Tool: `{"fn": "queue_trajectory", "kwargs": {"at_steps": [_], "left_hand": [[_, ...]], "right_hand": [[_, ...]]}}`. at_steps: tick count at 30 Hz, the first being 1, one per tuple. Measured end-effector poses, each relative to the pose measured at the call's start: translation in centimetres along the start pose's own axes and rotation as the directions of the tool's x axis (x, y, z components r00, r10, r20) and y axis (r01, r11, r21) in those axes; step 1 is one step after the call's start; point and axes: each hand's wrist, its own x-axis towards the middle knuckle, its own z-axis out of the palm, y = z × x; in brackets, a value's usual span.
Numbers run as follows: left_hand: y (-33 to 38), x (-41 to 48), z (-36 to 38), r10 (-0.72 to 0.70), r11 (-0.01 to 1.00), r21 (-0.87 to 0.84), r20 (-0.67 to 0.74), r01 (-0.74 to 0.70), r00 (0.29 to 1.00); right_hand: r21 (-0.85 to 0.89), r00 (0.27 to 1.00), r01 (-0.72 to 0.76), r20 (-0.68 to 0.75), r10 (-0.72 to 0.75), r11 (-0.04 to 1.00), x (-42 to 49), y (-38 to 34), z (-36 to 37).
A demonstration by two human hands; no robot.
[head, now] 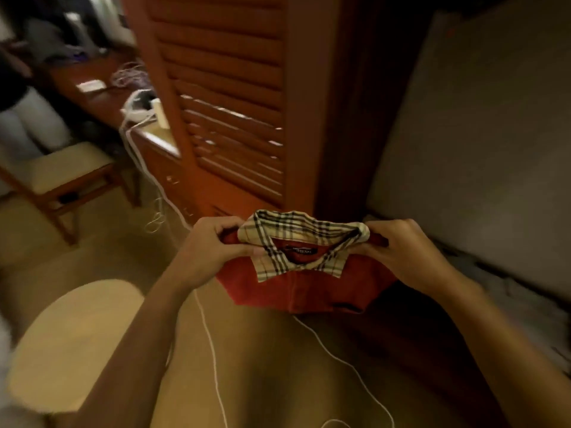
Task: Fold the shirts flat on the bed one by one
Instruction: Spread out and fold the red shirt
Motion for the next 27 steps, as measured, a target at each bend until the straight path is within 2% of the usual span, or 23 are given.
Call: {"fn": "queue_trajectory", "kwargs": {"at_steps": [5,12,16,19,24,27], "left_hand": [[5.6,7.1,13.0,0.090,0.994,-0.079,0.181,-0.076,0.979],[10.2,12.9,26.0,0.156,0.982,-0.155,0.372,-0.104,0.915],[11.4,15.9,29.7,0.170,0.980,-0.168,0.435,-0.106,0.884],[11.5,19.0,31.0,0.168,0.980,-0.173,0.453,-0.098,0.876],[10.0,25.6,31.5,0.126,0.981,-0.187,0.465,-0.042,0.876],[7.8,30.5,32.2,0.122,0.979,-0.202,0.445,-0.034,0.887]], "right_hand": [[-0.044,0.968,-0.163,-0.201,0.151,0.986,-8.6,7.9,-8.7],[-0.040,0.892,-0.310,-0.359,0.276,0.950,-17.0,15.2,-15.1],[0.010,0.857,-0.341,-0.407,0.316,0.940,-17.9,17.9,-17.0],[0.045,0.861,-0.333,-0.393,0.323,0.942,-16.6,19.7,-18.2],[0.147,0.816,-0.387,-0.405,0.412,0.910,-11.7,23.6,-19.8],[0.095,0.823,-0.366,-0.431,0.370,0.926,-6.9,26.3,-20.2]]}}
